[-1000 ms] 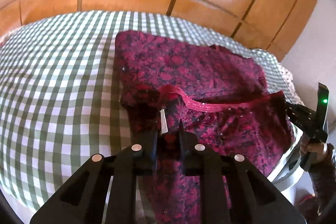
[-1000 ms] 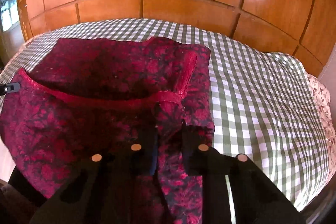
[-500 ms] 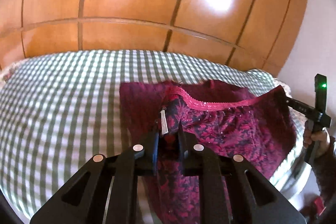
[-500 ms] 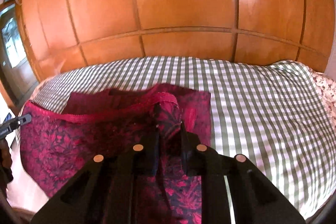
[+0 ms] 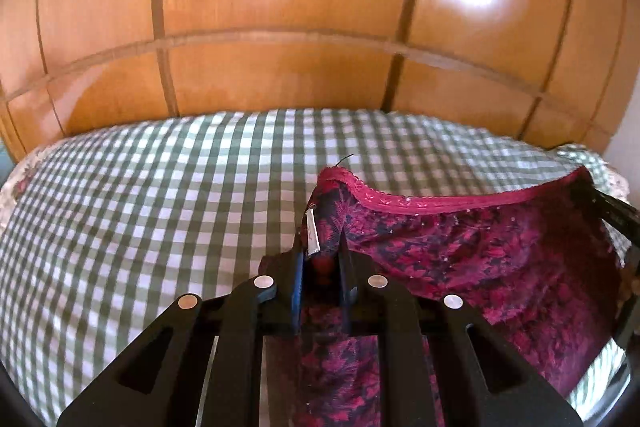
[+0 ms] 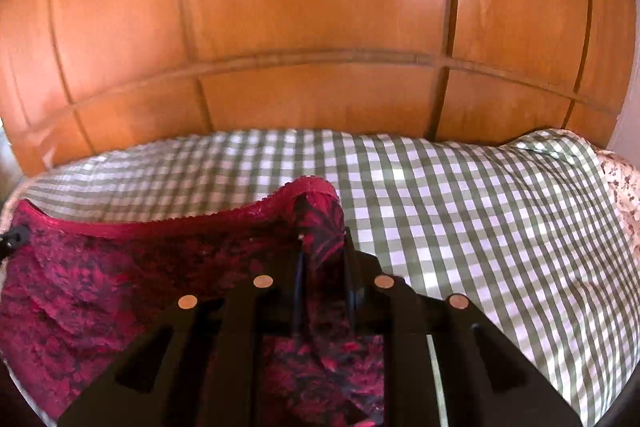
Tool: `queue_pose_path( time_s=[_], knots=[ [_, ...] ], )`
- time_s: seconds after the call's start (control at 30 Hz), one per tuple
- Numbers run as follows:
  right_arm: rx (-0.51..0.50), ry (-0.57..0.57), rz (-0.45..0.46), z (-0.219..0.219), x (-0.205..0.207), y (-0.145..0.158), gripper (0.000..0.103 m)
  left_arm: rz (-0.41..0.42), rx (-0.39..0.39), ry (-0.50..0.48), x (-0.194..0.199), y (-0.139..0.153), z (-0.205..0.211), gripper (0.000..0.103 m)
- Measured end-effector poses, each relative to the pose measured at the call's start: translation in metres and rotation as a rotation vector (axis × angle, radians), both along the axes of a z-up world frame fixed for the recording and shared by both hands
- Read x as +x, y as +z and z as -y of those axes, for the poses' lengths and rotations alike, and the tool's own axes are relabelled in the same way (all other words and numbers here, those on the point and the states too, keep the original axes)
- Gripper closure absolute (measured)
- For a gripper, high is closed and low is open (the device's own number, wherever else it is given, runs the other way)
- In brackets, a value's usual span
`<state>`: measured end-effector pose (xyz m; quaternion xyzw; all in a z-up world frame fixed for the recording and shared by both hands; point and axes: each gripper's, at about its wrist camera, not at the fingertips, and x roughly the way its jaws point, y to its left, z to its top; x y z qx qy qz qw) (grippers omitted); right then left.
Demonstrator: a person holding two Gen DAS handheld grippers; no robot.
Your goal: Fold small clothes
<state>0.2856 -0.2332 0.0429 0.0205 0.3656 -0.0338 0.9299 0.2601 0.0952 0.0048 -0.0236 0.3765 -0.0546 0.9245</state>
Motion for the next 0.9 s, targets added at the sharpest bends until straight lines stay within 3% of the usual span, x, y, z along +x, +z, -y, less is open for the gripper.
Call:
queue_pose_path(
  time_s=[0.2, 0.3, 0.37, 0.43, 0.47, 0.5, 0.57, 0.77, 0.9],
  knots=[
    [-0.034, -0.031, -0.126, 0.004, 0.032, -0.053, 0.086, -0.137, 0.065, 0.032, 0.034, -0.056, 0.007, 0.09],
    [-0.037, -0.024, -0.147, 0.003, 0.035, -0.053, 0.08, -0.15, 0.067, 0.031, 0.036, -0.059, 0.005, 0.086],
    [-0.014, -0.013, -0.143, 0.007, 0.031, -0.047, 0.071, -0.142, 0.033, 0.019, 0.029, -0.052, -0.001, 0.078],
    [0.024, -0.008, -0.109, 0.013, 0.017, -0.035, 0.056, -0.129, -0.017, 0.02, 0.015, -0.043, -0.012, 0.062],
    [0.069, 0.004, -0.098, 0.02, 0.005, -0.029, 0.05, -0.119, -0.04, 0.028, 0.006, -0.039, -0.018, 0.046],
    [0.104, 0.014, -0.096, 0.025, -0.004, -0.025, 0.047, -0.112, -0.066, 0.033, -0.004, -0.037, -0.022, 0.042],
    [0.157, 0.033, -0.092, 0.035, -0.025, -0.02, 0.043, -0.109, -0.141, 0.014, -0.034, -0.035, -0.036, 0.042],
    [0.338, 0.082, -0.139, 0.072, -0.118, -0.03, 0.041, -0.109, -0.27, -0.059, -0.122, -0.041, -0.049, 0.042],
    [0.359, 0.103, -0.186, 0.07, -0.16, -0.047, 0.041, -0.148, -0.367, -0.079, -0.161, -0.057, -0.047, 0.042]
  ],
)
